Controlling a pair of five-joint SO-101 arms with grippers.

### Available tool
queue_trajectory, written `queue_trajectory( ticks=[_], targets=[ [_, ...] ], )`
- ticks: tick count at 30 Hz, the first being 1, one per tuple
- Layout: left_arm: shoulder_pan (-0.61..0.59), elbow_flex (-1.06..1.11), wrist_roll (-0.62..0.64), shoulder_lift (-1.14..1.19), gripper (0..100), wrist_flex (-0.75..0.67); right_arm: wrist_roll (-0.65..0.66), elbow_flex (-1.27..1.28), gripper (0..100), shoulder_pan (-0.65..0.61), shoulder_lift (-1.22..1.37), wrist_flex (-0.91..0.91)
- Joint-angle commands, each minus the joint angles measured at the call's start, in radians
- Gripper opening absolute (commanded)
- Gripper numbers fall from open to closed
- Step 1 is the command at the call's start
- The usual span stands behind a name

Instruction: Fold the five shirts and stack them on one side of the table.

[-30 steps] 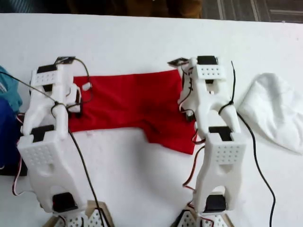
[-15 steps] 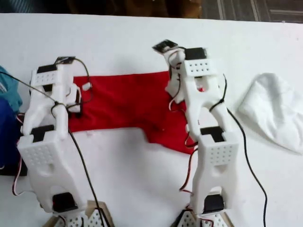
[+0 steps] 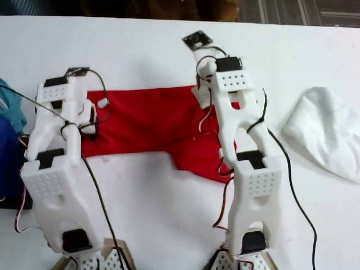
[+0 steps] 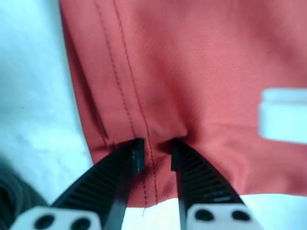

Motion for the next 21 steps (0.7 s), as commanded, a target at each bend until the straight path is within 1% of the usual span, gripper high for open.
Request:
queue_trajectory(
  ticks=[1, 5, 7, 11, 13, 16, 19, 21],
  targets=[
    [-0.003, 0.004, 0.0, 0.003, 12, -0.012, -0.035, -0.034, 1.9, -0.004, 0.002, -0.048],
    [-0.003, 0.005, 0.0, 0.003, 12, -0.012, -0.032, -0.035, 3.8, -0.01, 0.076, -0.033],
    [-0.003, 0.005, 0.0, 0.003, 12, -0.012, -0.032, -0.035, 10.8, -0.01, 0.085, -0.03],
    [-0.003, 0.004, 0.0, 0.003, 12, -0.012, -0.017, -0.048, 28.5, 0.013, 0.081, -0.024],
    [-0.003, 0.004, 0.0, 0.003, 12, -0.011, 0.005, -0.104, 32.7, 0.036, 0.081, 0.012],
    [-0.003, 0.004, 0.0, 0.003, 12, -0.011, 0.044, -0.226, 33.0, 0.074, 0.081, 0.104],
    [-0.003, 0.004, 0.0, 0.003, 12, -0.011, 0.091, -0.333, 32.9, 0.105, 0.088, 0.234],
    [-0.003, 0.004, 0.0, 0.003, 12, -0.011, 0.12, -0.364, 29.3, 0.127, 0.091, 0.306]
  ],
)
